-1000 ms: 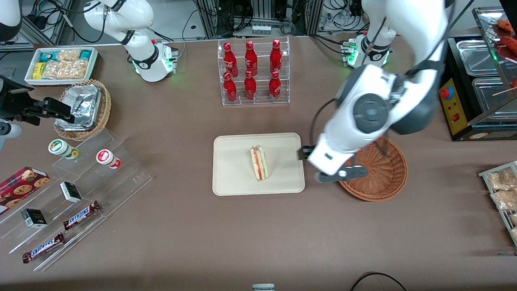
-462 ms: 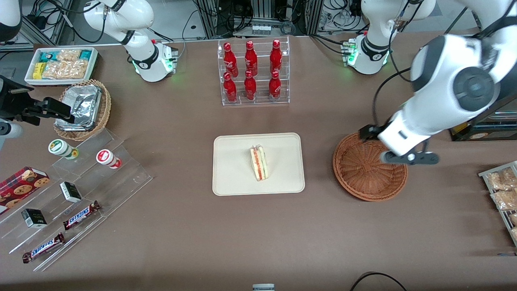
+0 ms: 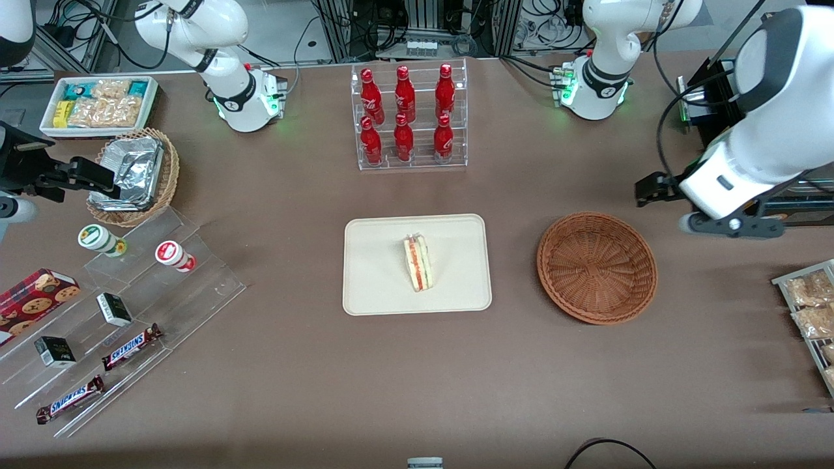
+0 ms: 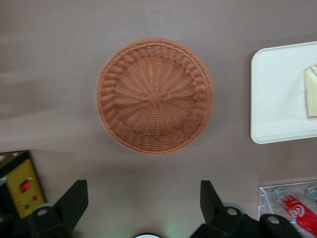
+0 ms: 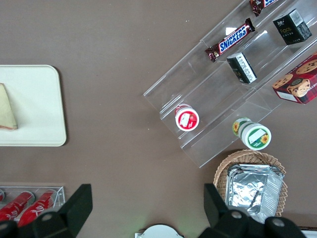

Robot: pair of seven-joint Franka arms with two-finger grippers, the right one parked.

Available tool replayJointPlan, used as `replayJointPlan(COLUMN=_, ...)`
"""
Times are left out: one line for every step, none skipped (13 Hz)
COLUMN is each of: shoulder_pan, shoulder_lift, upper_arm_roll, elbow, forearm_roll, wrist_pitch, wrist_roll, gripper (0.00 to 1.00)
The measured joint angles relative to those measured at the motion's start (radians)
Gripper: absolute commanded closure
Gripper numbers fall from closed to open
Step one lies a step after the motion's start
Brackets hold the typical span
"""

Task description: Place sandwich from basket to tray

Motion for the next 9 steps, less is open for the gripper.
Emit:
replayJointPlan(shoulder_pan=0.005, shoulder_lift=-0.015, upper_arm_roll=0.0, elbow=0.0, forearm_roll=0.019, wrist_pitch=-0.008, wrist_roll=0.005, gripper=0.0)
replayJointPlan(shoulder_pan=0.007, shoulder_lift=-0.031, upper_arm_roll=0.0, elbow=0.0, forearm_roll=0.032, wrist_pitch=-0.017, wrist_roll=0.006, gripper=0.0)
replayJointPlan(shoulder_pan=0.009, shoulder_lift=-0.049, upper_arm_roll=0.0, elbow=0.0, forearm_roll=0.038, wrist_pitch=-0.027, wrist_roll=0.006, gripper=0.0)
replayJointPlan(shoulder_pan=0.018, shoulder_lift=-0.072, upper_arm_roll=0.001, elbow=0.0, forearm_roll=0.041, wrist_pitch=-0.04, wrist_roll=0.006, gripper=0.0)
replayJointPlan(shoulder_pan=0.031, shoulder_lift=-0.096, upper_arm_roll=0.003, elbow=0.0, forearm_roll=0.041, wrist_pitch=-0.061, wrist_roll=0.015, gripper=0.0)
replayJointPlan(shoulder_pan=0.041, shoulder_lift=-0.117, upper_arm_roll=0.007, elbow=0.0, forearm_roll=0.041, wrist_pitch=-0.083, wrist_roll=0.038, gripper=0.0)
replayJointPlan(shoulder_pan=0.049, shoulder_lift=-0.132, upper_arm_roll=0.01, elbow=0.001, forearm_roll=0.041, wrist_pitch=-0.1, wrist_roll=0.056, gripper=0.0)
replayJointPlan(shoulder_pan=0.059, shoulder_lift=-0.14, upper_arm_roll=0.011, elbow=0.001, forearm_roll=0.041, wrist_pitch=-0.105, wrist_roll=0.063, gripper=0.0)
replayJointPlan(shoulder_pan=0.069, shoulder_lift=-0.14, upper_arm_roll=0.011, elbow=0.0, forearm_roll=0.04, wrist_pitch=-0.105, wrist_roll=0.068, gripper=0.0)
